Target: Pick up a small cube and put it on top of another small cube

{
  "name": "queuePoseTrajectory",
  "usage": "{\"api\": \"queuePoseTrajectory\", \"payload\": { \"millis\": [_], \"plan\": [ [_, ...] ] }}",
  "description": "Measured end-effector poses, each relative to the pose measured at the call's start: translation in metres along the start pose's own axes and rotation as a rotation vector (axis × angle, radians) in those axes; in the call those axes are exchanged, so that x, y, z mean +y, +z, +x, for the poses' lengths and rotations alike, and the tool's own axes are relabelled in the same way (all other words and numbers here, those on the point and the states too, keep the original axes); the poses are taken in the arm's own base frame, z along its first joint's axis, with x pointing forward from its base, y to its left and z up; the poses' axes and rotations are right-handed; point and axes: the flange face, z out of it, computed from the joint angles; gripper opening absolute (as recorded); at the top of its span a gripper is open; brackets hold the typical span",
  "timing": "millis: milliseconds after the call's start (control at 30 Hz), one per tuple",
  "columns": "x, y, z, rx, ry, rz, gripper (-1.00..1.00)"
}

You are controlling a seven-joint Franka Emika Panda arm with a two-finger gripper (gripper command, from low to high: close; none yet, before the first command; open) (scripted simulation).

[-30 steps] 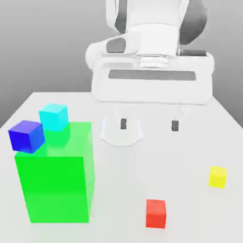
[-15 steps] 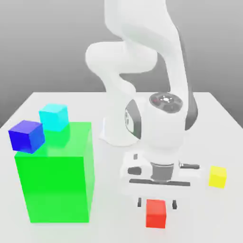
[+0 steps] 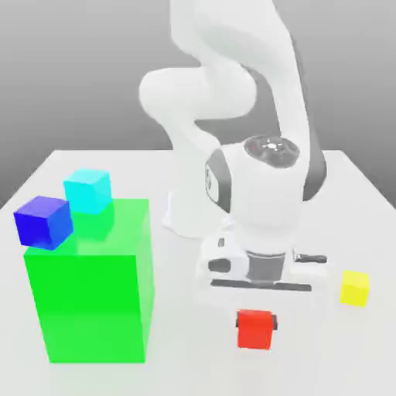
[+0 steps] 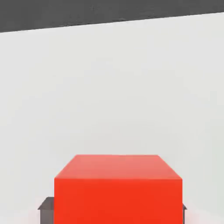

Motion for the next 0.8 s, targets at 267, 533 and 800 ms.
{"api": "queuePoseTrajectory", "payload": {
  "millis": [267, 533, 800],
  "plan": [
    [0.057, -0.131, 0.144, 0.006, 0.630, 0.033, -1.00],
    [0.173, -0.246, 0.209, -0.004, 1.222, 0.009, -1.00],
    [0.196, -0.192, 0.213, 0.012, 1.305, -0.032, 1.00]
  ]
}}
